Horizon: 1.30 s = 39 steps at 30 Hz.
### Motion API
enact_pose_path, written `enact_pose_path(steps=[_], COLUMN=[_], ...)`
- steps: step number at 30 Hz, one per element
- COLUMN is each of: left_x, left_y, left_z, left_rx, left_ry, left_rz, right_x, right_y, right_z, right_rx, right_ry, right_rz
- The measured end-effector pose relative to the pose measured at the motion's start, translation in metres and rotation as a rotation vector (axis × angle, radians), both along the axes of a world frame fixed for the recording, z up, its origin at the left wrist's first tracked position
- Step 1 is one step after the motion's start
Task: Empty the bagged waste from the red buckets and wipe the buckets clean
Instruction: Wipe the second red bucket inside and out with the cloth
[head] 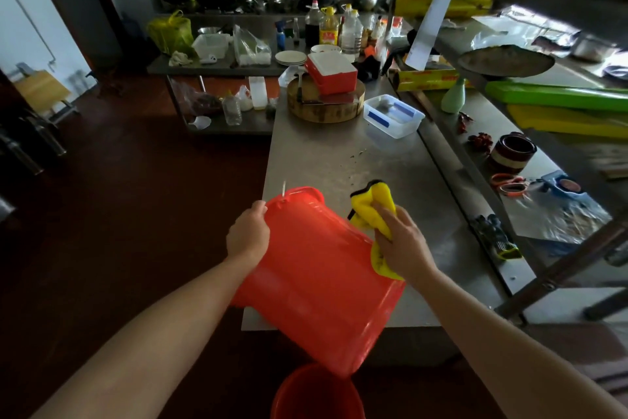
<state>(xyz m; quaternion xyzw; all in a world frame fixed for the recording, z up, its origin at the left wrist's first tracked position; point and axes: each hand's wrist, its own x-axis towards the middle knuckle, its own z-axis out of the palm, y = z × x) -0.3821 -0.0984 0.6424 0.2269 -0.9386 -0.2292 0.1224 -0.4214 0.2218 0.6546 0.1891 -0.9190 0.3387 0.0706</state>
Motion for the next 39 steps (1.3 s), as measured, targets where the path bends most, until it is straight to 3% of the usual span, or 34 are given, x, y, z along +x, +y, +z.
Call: enact_pose_path(steps=[10, 17, 20, 27, 32, 35, 39], left_x=[0.029, 0.043, 0.050, 0.052, 0.064, 0.076, 0.088], left_y=[-0.037, -0.023, -0.014, -0.009, -0.008, -0.017, -0.025], left_z=[-0.030, -0.070, -0.097, -0.105, -0.095, -0.085, -0.065], left_rx=[0.462, 0.811, 0.981, 0.947, 1.168, 1.122, 1.280], left_ry=[0.044, -0.065, -0.148, -0.340, -0.332, -0.429, -0.264], left_rz=[0.300, 0.439, 0.464, 0.403, 0.335, 0.306, 0.243], right_x=[-0.039, -0.027, -0.021, -0.008, 0.004, 0.015, 0.019], right_y=[-0.006, -0.046, -0.059, -0.099, -0.129, -0.149, -0.155], right_z=[0.077, 0.074, 0.059, 0.030, 0.003, -0.011, -0.021], right_rx=[-0.061, 0.105, 0.189, 0.313, 0.338, 0.333, 0.324], right_ry=[0.122, 0.169, 0.104, 0.061, 0.013, -0.010, -0.021], right_rz=[-0.057, 0.089, 0.122, 0.156, 0.138, 0.184, 0.176])
